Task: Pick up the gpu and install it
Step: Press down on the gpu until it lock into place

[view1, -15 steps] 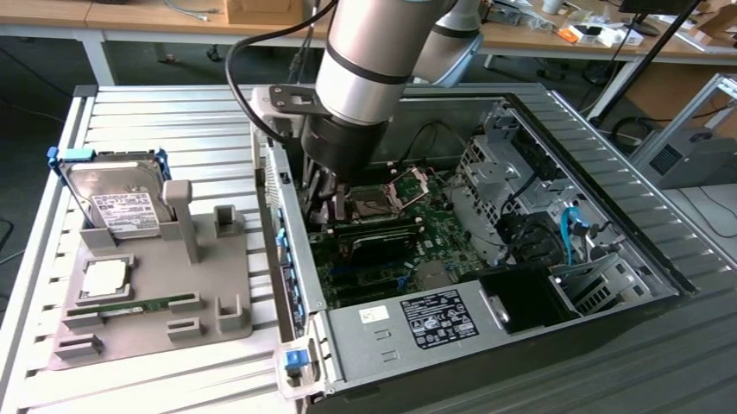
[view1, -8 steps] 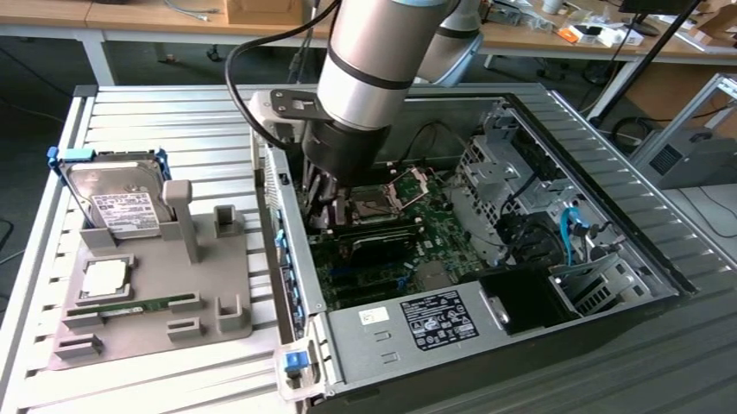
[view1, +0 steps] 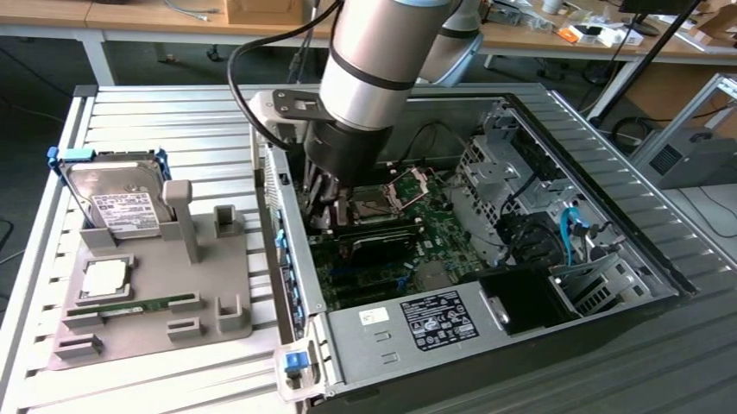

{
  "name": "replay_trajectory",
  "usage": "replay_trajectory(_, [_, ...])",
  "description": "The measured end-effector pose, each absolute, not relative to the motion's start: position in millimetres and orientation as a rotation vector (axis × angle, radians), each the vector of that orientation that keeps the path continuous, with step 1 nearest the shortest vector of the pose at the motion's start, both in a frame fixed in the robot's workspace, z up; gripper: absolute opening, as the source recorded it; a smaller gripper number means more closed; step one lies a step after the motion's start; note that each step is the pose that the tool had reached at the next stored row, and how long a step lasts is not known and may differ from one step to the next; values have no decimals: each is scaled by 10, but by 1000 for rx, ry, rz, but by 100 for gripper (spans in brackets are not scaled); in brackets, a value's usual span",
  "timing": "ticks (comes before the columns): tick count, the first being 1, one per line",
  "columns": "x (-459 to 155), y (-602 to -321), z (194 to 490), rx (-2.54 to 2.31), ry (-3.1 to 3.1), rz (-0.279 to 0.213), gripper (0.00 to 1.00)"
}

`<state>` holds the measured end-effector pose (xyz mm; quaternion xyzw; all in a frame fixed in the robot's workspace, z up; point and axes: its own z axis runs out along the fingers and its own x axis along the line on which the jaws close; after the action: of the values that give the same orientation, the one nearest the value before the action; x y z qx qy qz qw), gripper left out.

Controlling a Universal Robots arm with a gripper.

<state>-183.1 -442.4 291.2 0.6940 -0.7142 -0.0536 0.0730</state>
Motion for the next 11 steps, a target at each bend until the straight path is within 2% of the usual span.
replay_trajectory(11, [-1697,-4443,2912,2083,-2143,-164,11])
